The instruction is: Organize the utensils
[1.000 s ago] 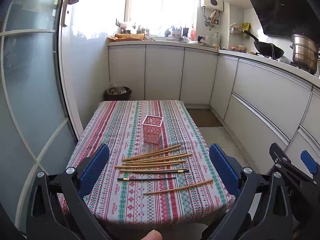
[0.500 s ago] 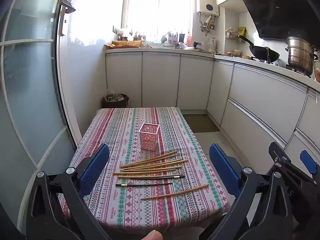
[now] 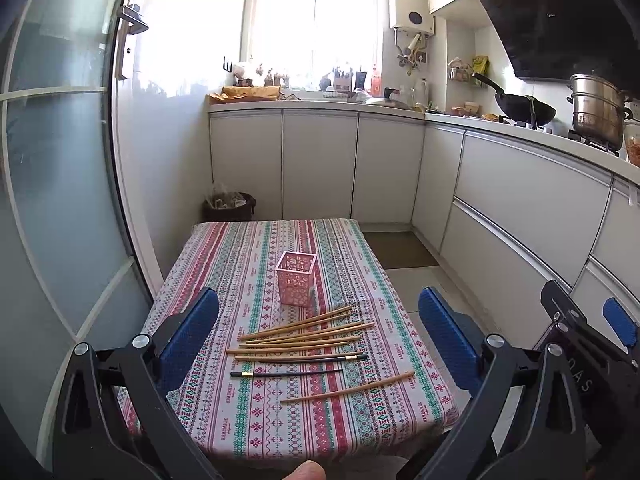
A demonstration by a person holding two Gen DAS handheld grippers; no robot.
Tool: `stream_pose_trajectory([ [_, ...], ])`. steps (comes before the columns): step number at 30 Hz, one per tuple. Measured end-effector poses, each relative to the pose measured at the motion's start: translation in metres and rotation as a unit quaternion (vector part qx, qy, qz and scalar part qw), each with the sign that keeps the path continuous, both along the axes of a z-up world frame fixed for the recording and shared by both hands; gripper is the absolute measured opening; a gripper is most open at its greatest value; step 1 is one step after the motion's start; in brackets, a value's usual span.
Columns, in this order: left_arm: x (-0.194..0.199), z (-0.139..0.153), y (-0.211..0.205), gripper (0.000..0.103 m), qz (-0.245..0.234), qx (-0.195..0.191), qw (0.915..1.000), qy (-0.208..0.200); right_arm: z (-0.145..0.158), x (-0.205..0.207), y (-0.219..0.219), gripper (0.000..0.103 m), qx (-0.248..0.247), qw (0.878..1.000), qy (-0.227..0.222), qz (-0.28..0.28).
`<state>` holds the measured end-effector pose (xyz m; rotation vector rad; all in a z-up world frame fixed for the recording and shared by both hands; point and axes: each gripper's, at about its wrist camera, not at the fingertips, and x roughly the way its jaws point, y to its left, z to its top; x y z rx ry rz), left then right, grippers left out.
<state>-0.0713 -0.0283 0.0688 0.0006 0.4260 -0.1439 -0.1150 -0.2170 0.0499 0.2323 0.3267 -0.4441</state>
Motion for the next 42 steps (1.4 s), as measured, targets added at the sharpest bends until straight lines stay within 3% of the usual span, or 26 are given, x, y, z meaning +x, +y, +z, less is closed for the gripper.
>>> stream_pose_trajectory([
  [19,0.007,0.002,0.0,0.096,-0.002,0.003,1.0,0.008,0.001,0.001,-0.001,0.096,0.003,1.0,0.001,0.002],
  [22,0.03,-0.003,-0.002,0.096,-0.011,0.013,0.9995,0.028,-0.01,0.016,-0.016,0.096,0.061,0.998,0.02,0.025],
  [25,0.073,-0.013,-0.008,0.096,-0.051,0.038,0.9956,0.069,-0.043,0.043,-0.047,0.096,0.2,0.976,0.061,0.061],
  [28,0.133,-0.037,-0.024,0.096,-0.115,0.093,0.9782,0.146,-0.094,0.081,-0.073,0.096,0.336,0.929,0.13,0.089],
  [30,0.175,-0.063,-0.037,0.096,-0.169,0.113,0.956,0.211,-0.129,0.105,-0.083,0.096,0.388,0.902,0.168,0.09],
  [32,0.216,-0.095,-0.051,0.096,-0.203,0.127,0.929,0.282,-0.156,0.125,-0.089,0.096,0.406,0.89,0.192,0.079],
  [36,0.281,-0.154,-0.075,0.096,-0.214,0.158,0.8937,0.361,-0.2,0.16,-0.099,0.096,0.425,0.873,0.231,0.062],
  [38,0.311,-0.182,-0.087,0.096,-0.222,0.17,0.8718,0.402,-0.217,0.176,-0.105,0.096,0.435,0.863,0.249,0.056],
  [41,0.347,-0.211,-0.103,0.096,-0.216,0.192,0.8543,0.432,-0.239,0.196,-0.108,0.096,0.5,0.821,0.263,0.081],
  [42,0.358,-0.218,-0.108,0.096,-0.219,0.192,0.8496,0.44,-0.243,0.202,-0.107,0.096,0.51,0.813,0.267,0.09],
])
